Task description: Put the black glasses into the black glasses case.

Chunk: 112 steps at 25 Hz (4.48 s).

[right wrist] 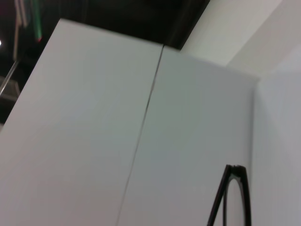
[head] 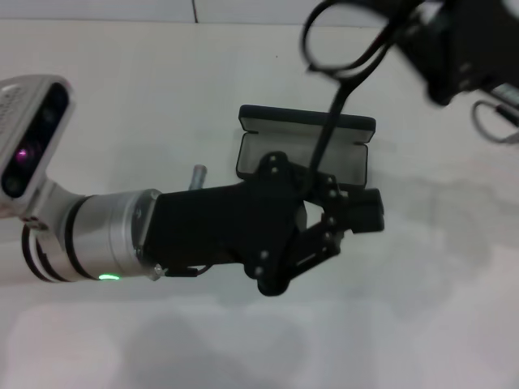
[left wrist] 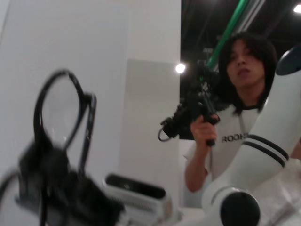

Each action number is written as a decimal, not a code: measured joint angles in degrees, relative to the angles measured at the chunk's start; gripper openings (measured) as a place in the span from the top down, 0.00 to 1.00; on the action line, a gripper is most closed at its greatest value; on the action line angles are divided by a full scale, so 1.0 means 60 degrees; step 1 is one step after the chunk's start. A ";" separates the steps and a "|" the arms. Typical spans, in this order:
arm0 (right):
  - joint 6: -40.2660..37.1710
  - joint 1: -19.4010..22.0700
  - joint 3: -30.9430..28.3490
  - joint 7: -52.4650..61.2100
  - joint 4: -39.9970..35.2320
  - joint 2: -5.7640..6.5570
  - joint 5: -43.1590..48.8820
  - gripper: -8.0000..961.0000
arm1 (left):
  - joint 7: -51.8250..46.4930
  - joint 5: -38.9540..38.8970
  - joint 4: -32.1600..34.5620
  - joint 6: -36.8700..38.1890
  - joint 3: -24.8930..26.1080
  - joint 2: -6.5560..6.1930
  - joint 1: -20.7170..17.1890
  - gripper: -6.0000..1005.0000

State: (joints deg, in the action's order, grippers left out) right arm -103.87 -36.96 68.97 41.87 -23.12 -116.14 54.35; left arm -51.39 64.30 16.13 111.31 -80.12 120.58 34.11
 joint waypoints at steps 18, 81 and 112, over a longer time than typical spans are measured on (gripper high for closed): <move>0.1434 -0.0155 0.1924 -0.0390 -0.0016 -0.0008 -0.0027 0.89 | 0.0245 -0.1328 -0.0091 -0.0014 -0.0045 0.0010 -0.0427 0.93; 0.6472 0.0546 0.4998 1.2089 -0.9378 0.0021 1.2197 0.89 | -0.0051 -0.1842 0.0349 0.0483 0.1107 -0.0969 -0.2889 0.93; 0.8652 -0.1261 0.8576 1.6434 -0.8341 -0.0008 1.7769 0.89 | -0.0004 -0.1870 0.0255 0.0337 0.1358 -0.0805 -0.2735 0.92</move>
State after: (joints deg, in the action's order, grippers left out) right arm -51.95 -44.53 120.43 140.48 -73.16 -116.19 160.96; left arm -51.42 53.08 17.66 113.33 -71.98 115.75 17.70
